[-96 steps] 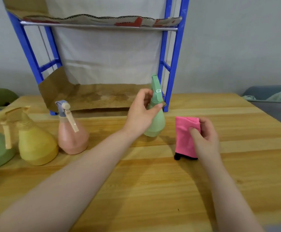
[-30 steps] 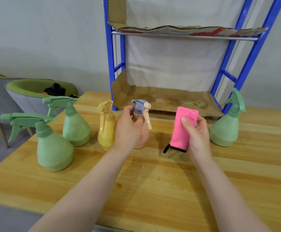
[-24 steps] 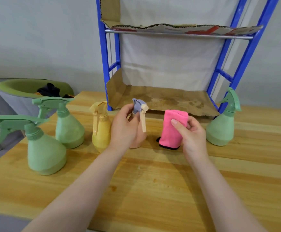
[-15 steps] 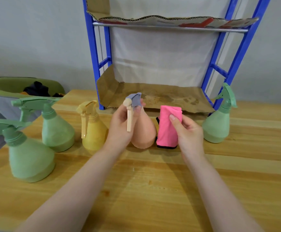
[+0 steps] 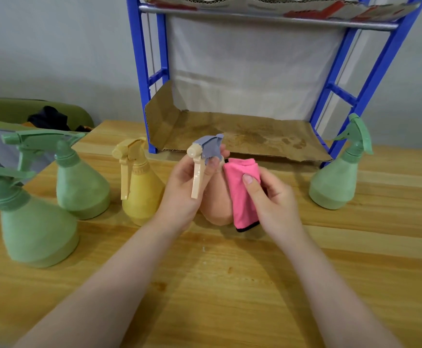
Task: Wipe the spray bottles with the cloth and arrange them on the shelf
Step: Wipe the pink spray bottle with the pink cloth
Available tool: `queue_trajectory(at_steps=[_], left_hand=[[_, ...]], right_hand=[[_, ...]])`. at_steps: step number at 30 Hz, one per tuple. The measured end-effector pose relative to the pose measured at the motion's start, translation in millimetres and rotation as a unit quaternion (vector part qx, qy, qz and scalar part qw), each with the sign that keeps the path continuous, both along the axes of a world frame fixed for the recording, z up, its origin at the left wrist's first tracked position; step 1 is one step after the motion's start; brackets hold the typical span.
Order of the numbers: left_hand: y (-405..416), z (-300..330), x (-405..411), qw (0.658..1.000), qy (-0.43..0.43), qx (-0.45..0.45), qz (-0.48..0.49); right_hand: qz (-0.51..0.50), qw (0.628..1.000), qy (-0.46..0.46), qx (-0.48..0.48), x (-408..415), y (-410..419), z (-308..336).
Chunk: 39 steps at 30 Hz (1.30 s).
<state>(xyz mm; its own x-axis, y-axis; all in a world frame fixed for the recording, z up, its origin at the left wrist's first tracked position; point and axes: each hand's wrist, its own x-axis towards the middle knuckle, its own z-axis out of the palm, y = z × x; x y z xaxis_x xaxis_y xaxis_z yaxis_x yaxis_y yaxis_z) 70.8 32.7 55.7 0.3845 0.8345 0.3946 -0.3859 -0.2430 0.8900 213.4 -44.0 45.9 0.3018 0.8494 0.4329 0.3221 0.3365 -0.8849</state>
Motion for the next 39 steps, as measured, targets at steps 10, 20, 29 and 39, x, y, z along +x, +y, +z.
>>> queue_trajectory(at_steps=[10, 20, 29, 39], left_hand=[[-12, 3, 3, 0.996, 0.002, 0.018, -0.083], [-5, 6, 2, 0.992, -0.085, -0.014, -0.094], [7, 16, -6, 0.979, -0.193, -0.066, -0.019], [-4, 8, -7, 0.992, -0.014, 0.028, -0.123]], right_hand=[[0.016, 0.99, -0.137, -0.012, -16, -3, -7], [0.048, 0.993, -0.111, -0.005, -9, 2, -14], [0.085, 0.993, -0.083, -0.029, -7, 2, -21], [0.079, 0.99, -0.119, -0.012, -4, -3, -7]])
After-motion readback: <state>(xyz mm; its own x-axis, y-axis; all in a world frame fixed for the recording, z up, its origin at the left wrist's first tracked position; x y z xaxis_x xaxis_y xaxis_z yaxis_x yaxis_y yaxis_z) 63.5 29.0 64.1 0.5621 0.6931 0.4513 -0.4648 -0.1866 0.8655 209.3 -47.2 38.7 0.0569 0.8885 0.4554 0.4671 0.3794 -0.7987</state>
